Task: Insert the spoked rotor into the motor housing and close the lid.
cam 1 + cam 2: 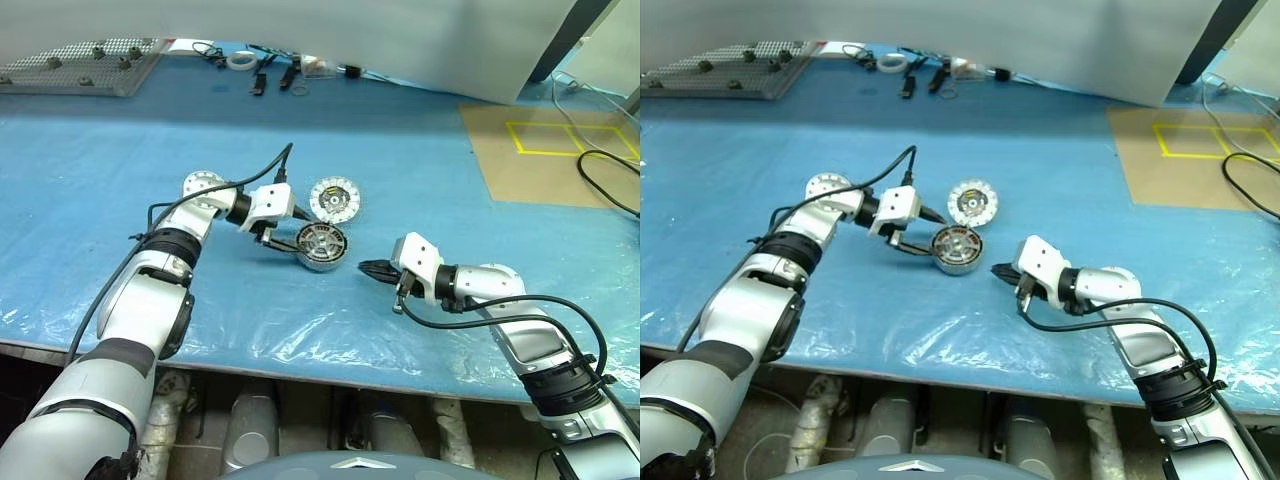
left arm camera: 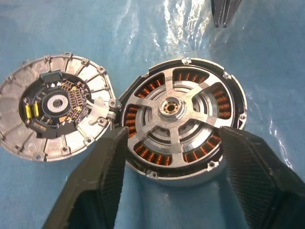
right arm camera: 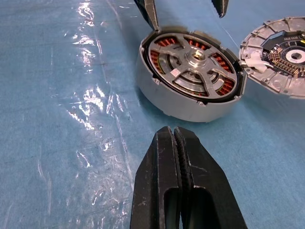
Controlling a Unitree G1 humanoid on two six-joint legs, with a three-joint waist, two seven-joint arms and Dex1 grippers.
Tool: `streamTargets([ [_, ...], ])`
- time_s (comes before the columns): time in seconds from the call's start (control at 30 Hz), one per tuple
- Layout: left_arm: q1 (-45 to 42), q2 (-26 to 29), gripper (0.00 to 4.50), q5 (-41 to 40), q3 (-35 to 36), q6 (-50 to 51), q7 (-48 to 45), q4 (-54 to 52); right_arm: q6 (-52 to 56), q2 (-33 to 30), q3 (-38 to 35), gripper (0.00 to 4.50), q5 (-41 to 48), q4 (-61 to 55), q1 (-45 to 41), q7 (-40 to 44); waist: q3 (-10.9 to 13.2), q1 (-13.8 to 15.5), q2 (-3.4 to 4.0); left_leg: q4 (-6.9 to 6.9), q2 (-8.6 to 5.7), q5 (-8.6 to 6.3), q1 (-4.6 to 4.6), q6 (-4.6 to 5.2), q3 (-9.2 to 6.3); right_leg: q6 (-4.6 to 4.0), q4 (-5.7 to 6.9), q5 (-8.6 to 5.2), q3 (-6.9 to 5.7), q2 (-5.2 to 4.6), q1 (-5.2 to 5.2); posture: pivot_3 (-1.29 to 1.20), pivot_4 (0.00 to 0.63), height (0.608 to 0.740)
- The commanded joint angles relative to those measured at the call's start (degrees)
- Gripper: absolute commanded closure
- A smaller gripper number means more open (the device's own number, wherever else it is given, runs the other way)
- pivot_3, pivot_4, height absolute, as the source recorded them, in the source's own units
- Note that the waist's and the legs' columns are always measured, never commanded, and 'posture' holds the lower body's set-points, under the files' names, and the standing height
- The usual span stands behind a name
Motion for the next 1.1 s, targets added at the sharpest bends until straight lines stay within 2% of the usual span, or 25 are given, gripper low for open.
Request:
streamTargets([
  [0.03,-1.69,0.71,1.35,-2.8,2.1,1.11,-2.14,-2.42,-0.9,-0.38,-1.26,4.5,0.18,-1.13,0.2,-0.03,0.0,0.01,0.0,0.0,0.0,0.0,0.0,0.0,0.0,0.0,0.0,0.0,0.0,0.0,0.0,0.0,0.15,0.74],
  [0.23,0.79,2.24,1.35,-8.59,4.84,6.92,-7.13,-10.3,-0.63,-0.11,-1.3,4.5,0.58,-1.44,-0.08,0.06,0.01,-0.03,-0.01,-0.01,0.01,0.0,-0.02,0.0,0.0,0.0,-0.02,0.0,-0.01,0.0,-0.01,0.0,0.15,0.74],
  [0.33,3.33,4.07,1.35,-10.61,6.16,10.02,-6.75,-15.05,-0.25,0.1,-1.7,4.5,1.35,-1.65,-0.83,0.32,0.01,-0.25,0.0,-0.08,0.02,0.0,0.04,0.0,0.02,-0.02,-0.02,-0.01,0.01,0.0,-0.02,0.0,0.15,0.74],
  [0.53,8.59,4.71,1.35,-12.89,8.75,15.63,0.45,-23.28,-0.91,0.48,-1.71,4.5,1.29,0.2,-2.94,0.62,0.01,-0.12,0.0,-0.08,0.02,0.0,-0.02,0.01,0.03,-0.04,-0.04,-0.02,0.01,-0.01,-0.04,0.0,0.15,0.74],
  [0.9,21.17,-0.13,1.35,-15.72,8.34,27.04,13.07,-41.51,-1.19,1.52,-1.92,4.5,1.21,3.26,-6.16,0.65,0.02,-0.3,0.01,-0.08,0.04,0.0,-0.02,0.01,0.06,-0.29,-0.02,-0.16,0.02,-0.01,-0.06,0.0,0.15,0.74],
  [1.0,23.35,-0.75,1.95,-16.97,8.16,29.18,13.55,-42.93,-1.32,1.47,-1.94,4.5,1.16,3.74,-6.61,0.77,0.02,-0.34,0.01,-0.08,0.04,0.0,0.0,0.01,0.06,-0.29,-0.02,-0.17,0.02,-0.01,-0.06,0.0,0.15,0.74],
  [1.1,24.54,-1.74,2.96,-16.29,7.52,28.58,15.0,-40.91,-1.47,1.72,-1.79,4.5,1.02,4.37,-7.24,0.72,0.02,-0.41,0.01,-0.07,0.03,0.0,0.01,0.01,0.07,-0.31,-0.04,-0.17,0.04,-0.01,-0.05,0.0,0.15,0.74],
])
